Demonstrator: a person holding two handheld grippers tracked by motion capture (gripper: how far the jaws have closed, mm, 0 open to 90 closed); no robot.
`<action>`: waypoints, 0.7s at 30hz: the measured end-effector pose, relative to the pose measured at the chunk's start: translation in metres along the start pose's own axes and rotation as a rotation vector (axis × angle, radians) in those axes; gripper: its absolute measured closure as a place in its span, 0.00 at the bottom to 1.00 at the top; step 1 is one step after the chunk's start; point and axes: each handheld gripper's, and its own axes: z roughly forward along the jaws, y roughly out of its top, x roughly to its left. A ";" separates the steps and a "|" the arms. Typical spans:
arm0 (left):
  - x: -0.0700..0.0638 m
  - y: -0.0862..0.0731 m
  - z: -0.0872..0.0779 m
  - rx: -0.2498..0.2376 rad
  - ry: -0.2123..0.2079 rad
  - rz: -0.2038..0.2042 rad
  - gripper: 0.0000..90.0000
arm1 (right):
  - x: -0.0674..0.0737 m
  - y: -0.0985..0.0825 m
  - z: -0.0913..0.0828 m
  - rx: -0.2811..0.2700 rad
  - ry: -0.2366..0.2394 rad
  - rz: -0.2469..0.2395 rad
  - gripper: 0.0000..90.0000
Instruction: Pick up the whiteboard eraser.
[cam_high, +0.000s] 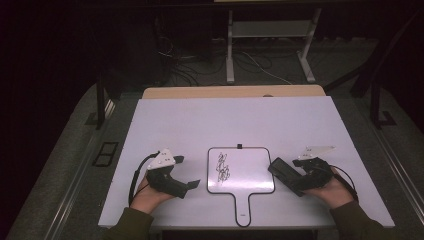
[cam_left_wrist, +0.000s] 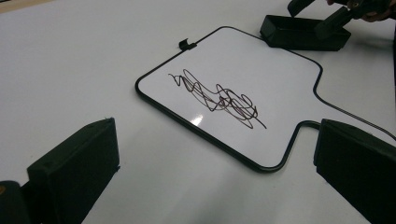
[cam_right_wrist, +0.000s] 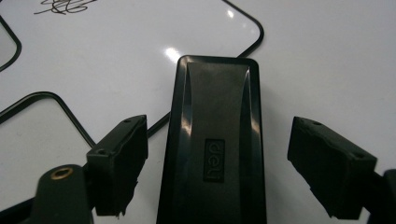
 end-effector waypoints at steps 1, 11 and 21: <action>0.000 0.000 0.000 0.000 0.000 0.000 0.00 | 0.000 0.000 0.000 0.000 0.000 0.000 0.23; 0.000 -0.002 0.000 0.005 -0.002 -0.005 0.00 | 0.001 -0.004 0.007 0.045 -0.013 -0.004 0.37; 0.001 -0.002 0.000 0.005 0.000 -0.005 0.00 | 0.004 -0.005 0.010 0.074 -0.015 -0.012 0.41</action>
